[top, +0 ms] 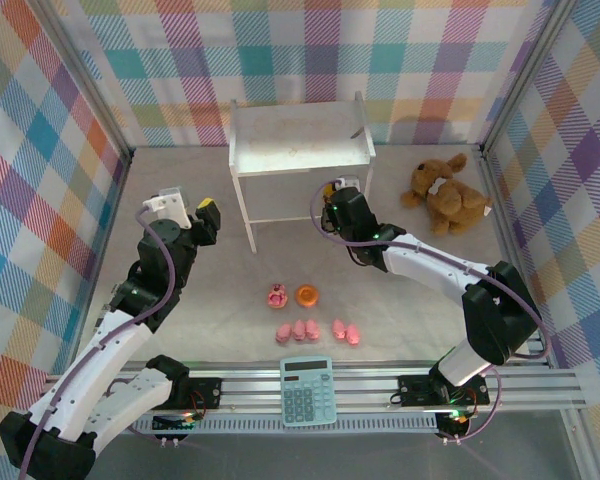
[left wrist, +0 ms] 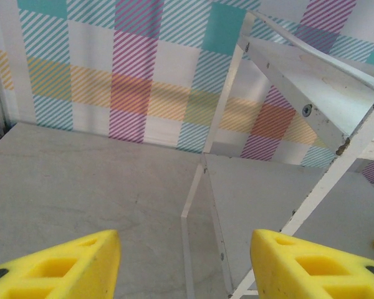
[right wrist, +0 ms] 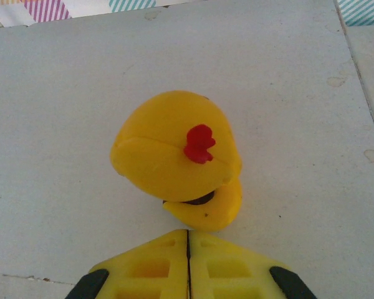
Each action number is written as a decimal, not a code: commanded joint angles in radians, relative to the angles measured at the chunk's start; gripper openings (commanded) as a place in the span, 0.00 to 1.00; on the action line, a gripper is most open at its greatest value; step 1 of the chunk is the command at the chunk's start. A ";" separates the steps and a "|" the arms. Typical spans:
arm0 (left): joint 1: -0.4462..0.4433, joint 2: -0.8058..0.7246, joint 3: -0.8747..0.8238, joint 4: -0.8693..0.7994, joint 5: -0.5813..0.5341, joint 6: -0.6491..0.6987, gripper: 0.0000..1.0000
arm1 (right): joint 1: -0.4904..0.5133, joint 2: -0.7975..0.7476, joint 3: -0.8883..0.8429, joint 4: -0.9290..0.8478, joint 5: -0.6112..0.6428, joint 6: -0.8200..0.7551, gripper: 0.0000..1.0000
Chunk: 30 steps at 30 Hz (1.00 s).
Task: Place and organize the plastic toys onto the shelf
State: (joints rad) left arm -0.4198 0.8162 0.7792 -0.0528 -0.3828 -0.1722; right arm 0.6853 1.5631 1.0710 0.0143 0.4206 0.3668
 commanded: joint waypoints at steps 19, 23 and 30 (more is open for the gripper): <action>0.023 0.005 -0.014 0.026 0.025 -0.024 0.57 | -0.022 -0.061 -0.014 -0.013 -0.028 -0.027 0.12; 0.023 0.000 -0.011 0.016 0.024 -0.024 0.57 | -0.021 -0.092 -0.029 -0.015 -0.067 -0.058 0.14; 0.023 -0.003 0.001 -0.029 0.030 -0.020 0.56 | -0.015 -0.266 -0.093 -0.052 -0.063 -0.065 0.15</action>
State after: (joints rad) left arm -0.4088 0.8253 0.7746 -0.0547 -0.3729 -0.1902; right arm 0.6678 1.3994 1.0050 -0.0189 0.3607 0.3210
